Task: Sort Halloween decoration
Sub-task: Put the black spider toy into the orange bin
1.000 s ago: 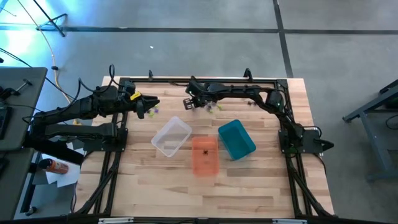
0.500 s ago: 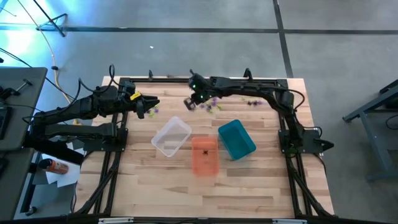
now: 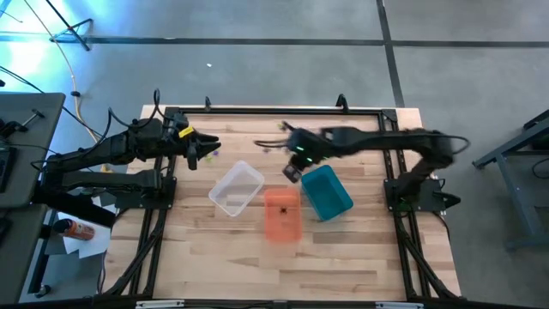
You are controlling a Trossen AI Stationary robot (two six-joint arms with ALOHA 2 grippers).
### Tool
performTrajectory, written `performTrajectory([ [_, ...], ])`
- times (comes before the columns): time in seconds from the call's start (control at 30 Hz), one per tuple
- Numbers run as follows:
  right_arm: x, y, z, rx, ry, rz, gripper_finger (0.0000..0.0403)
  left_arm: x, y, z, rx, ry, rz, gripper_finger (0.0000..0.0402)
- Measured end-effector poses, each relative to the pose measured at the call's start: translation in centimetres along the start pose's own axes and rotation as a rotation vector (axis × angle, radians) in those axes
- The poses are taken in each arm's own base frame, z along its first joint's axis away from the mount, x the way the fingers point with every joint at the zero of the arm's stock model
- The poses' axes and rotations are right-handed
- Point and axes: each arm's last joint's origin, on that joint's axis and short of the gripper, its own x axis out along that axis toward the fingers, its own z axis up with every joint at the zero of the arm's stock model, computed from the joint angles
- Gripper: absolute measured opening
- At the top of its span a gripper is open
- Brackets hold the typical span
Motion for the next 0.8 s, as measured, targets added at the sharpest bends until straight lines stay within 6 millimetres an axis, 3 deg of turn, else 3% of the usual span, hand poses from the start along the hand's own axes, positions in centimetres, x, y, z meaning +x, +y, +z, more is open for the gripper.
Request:
performTrajectory([
  [0.17,-1.8,0.2,-4.8,0.070,-0.215,0.314,0.0000,0.2,0.0,0.0,0.041,0.007,0.000,0.0142],
  [0.37,-2.4,1.4,-8.1,-0.036,-0.355,0.551,0.0000,0.2,0.0,-0.1,0.100,0.015,-0.013,0.0142],
  [0.47,-2.5,2.4,-8.1,-0.134,-0.345,0.598,0.0000,0.2,-0.1,-0.1,0.100,0.015,-0.014,0.0142],
  [0.63,-3.1,5.2,-6.0,-0.445,-0.350,0.625,0.0000,0.2,-0.1,-0.1,0.100,0.019,-0.016,0.0142],
  [0.8,-0.8,6.4,-5.1,-0.680,-0.120,0.475,0.0000,0.2,-0.1,-0.1,0.151,0.018,-0.018,0.0142],
])
